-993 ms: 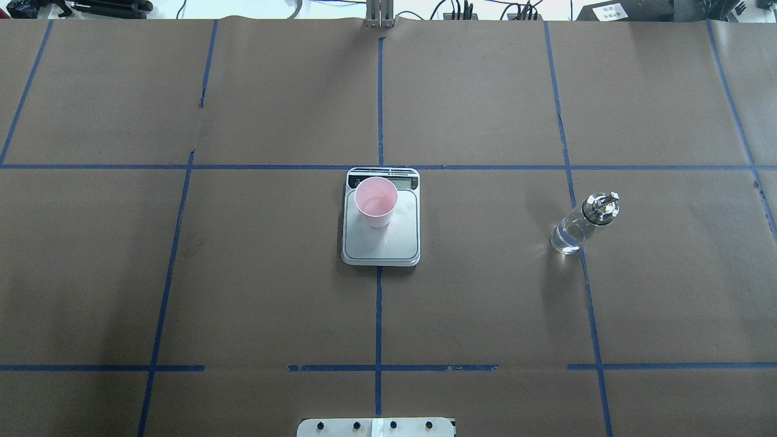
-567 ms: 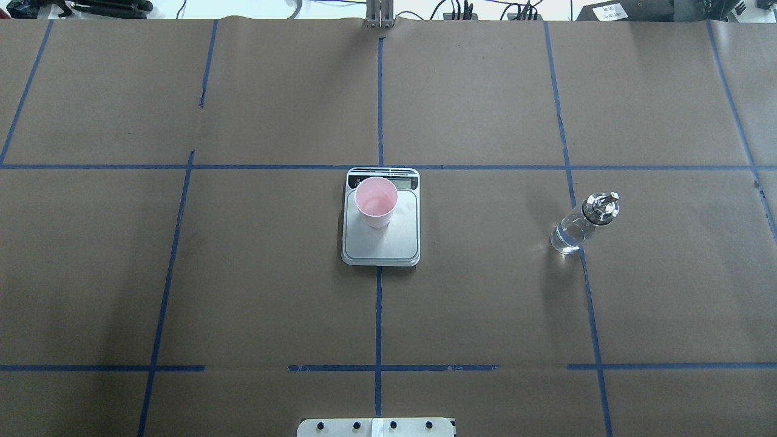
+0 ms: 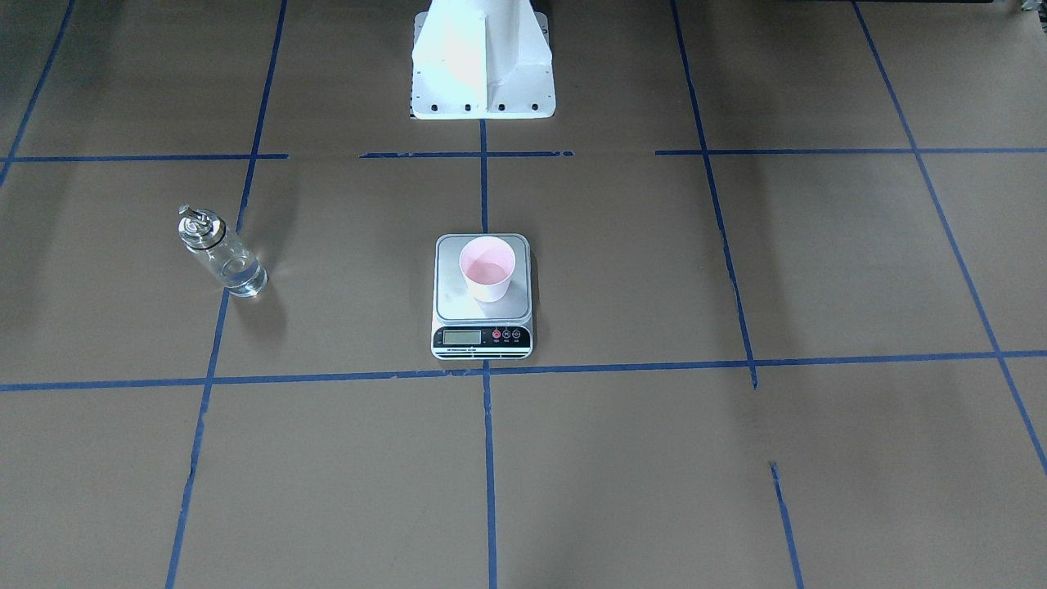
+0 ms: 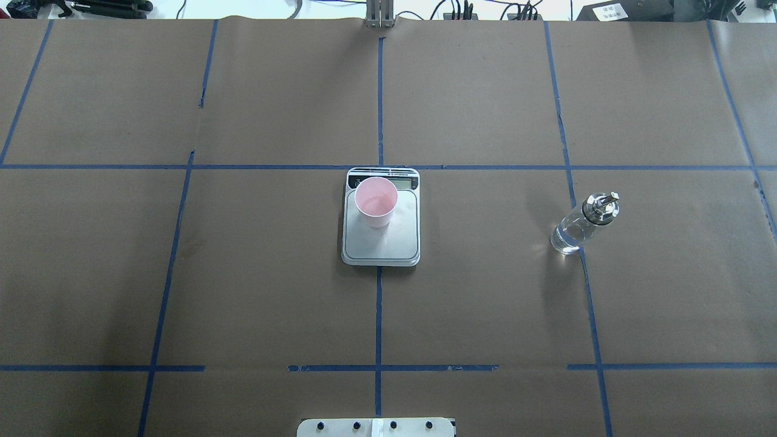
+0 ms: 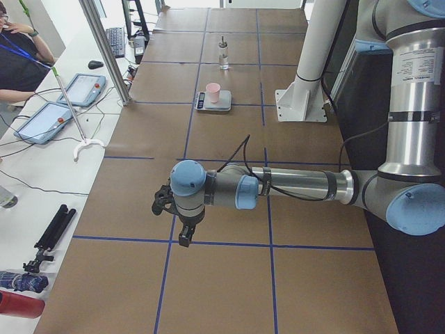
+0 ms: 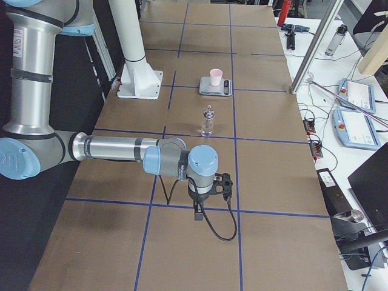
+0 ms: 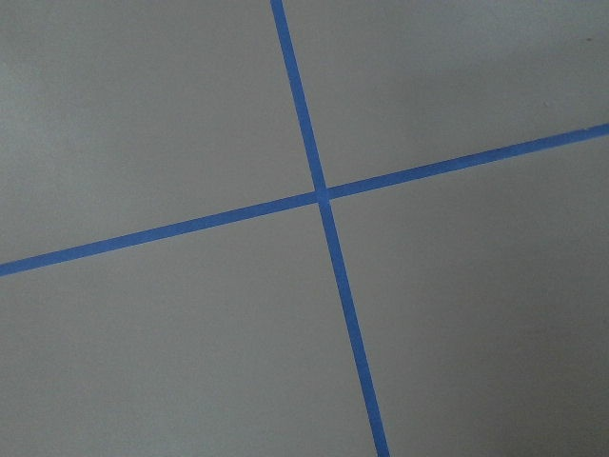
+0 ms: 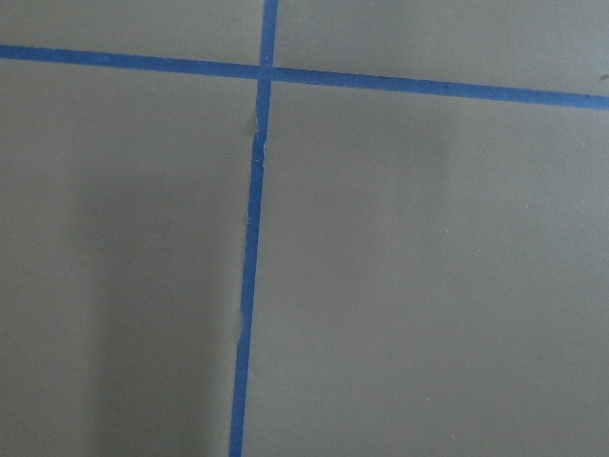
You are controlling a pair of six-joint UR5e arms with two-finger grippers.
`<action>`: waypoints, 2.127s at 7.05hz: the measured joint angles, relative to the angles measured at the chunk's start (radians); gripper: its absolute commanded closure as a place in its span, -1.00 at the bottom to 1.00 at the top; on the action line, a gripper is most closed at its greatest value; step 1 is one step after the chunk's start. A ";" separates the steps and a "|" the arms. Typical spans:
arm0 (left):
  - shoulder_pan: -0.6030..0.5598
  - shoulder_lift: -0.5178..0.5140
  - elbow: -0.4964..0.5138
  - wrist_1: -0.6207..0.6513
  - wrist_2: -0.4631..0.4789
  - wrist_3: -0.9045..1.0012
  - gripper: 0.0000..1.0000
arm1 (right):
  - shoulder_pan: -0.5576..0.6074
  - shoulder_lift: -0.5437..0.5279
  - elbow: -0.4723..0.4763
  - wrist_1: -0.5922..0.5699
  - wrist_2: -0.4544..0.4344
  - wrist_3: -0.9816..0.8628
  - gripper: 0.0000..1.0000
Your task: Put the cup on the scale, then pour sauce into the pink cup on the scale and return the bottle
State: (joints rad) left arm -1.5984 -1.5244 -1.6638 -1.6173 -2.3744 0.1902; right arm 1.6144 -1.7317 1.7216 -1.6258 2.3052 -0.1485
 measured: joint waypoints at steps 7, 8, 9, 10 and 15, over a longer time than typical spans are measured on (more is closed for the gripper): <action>-0.001 0.033 -0.001 -0.007 0.003 0.002 -1.00 | -0.001 -0.002 -0.026 0.046 0.002 0.003 -1.00; 0.000 0.034 -0.001 -0.008 0.003 0.002 -1.00 | 0.000 -0.002 -0.026 0.046 0.002 0.003 -1.00; 0.000 0.035 0.000 -0.008 0.004 0.002 -1.00 | 0.000 -0.002 -0.026 0.047 0.002 0.003 -1.00; 0.000 0.035 0.000 -0.007 0.004 0.002 -1.00 | 0.000 -0.002 -0.024 0.047 0.003 0.003 -1.00; 0.000 0.036 0.003 -0.007 0.006 0.002 -1.00 | -0.001 0.008 -0.015 0.046 0.013 0.004 -1.00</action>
State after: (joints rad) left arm -1.5985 -1.4880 -1.6605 -1.6245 -2.3687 0.1924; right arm 1.6138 -1.7234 1.7065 -1.5800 2.3180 -0.1443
